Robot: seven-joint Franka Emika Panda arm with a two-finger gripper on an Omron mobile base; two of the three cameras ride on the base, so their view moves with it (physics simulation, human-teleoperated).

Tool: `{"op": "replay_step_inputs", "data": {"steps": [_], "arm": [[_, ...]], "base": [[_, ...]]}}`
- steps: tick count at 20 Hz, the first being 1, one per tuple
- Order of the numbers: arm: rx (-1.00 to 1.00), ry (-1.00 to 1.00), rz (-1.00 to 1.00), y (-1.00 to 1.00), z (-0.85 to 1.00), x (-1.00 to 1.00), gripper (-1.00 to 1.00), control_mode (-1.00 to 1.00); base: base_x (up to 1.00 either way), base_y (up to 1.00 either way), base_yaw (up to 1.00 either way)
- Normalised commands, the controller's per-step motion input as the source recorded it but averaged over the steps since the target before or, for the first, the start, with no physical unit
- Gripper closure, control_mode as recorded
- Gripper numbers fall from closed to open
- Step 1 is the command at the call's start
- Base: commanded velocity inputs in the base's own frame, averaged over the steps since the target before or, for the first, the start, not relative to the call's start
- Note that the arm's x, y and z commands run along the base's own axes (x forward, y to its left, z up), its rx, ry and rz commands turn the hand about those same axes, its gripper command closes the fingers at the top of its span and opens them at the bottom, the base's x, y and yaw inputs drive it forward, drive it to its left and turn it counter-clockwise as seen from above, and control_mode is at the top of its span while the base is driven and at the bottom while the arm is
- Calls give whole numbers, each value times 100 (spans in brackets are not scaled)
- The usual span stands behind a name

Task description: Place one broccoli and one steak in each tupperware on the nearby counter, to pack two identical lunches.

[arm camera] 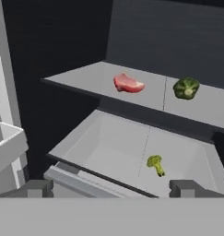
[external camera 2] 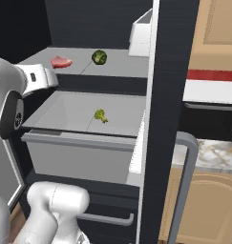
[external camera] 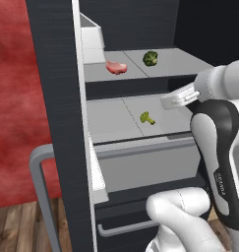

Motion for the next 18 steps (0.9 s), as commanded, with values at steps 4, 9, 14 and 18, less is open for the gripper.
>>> {"op": "replay_step_inputs", "data": {"steps": [4,9,14,18], "arm": [[0,0,0,27,10,41,-100,-100],[0,0,0,12,0,52,-100,-100],[0,3,0,1,0,63,-100,-100],[0,8,0,0,0,49,-100,-100]], "base": [[0,0,0],[0,0,0],[0,0,0],[0,0,0]]}}
